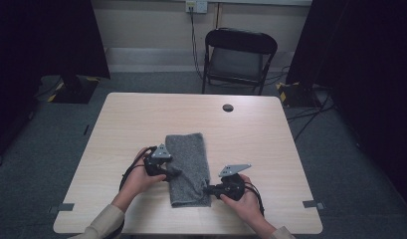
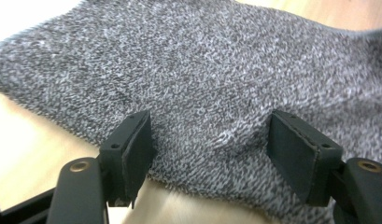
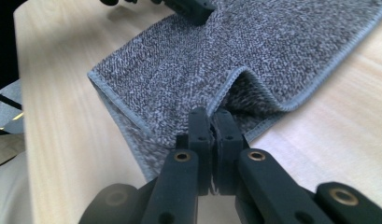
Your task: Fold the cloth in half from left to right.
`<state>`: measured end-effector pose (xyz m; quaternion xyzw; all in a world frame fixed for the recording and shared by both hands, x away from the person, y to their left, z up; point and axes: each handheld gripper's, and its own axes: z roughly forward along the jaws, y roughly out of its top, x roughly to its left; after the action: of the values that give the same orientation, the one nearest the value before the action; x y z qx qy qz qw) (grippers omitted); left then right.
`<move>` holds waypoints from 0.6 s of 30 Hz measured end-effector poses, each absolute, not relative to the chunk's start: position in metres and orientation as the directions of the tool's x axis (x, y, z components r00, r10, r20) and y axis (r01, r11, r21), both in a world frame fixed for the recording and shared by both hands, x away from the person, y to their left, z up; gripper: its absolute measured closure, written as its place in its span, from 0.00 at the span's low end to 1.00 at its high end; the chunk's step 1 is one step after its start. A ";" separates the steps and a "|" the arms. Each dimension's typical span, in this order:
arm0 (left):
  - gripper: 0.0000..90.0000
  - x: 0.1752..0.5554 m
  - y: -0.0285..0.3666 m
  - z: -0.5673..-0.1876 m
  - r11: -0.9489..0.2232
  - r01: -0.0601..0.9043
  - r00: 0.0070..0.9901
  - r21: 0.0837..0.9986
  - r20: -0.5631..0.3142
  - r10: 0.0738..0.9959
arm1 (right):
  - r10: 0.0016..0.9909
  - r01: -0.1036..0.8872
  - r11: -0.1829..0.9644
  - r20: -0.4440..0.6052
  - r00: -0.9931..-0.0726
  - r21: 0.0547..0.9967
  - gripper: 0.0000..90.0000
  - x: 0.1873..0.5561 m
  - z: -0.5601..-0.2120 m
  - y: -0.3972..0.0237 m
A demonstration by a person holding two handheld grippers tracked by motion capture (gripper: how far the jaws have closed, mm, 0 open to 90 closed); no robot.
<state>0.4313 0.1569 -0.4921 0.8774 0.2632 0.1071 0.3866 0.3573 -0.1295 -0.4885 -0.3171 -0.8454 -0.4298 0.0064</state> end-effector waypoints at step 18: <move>0.39 0.355 0.152 -0.476 -0.589 0.320 0.901 0.742 -0.048 0.430 | 0.567 0.462 0.479 0.139 -0.812 0.746 0.67 0.335 -0.483 -0.124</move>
<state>0.3554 0.1520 -0.4759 0.8887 0.2111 0.0685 0.4012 0.3351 -0.1236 -0.4830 -0.3000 -0.8576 -0.4129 -0.0632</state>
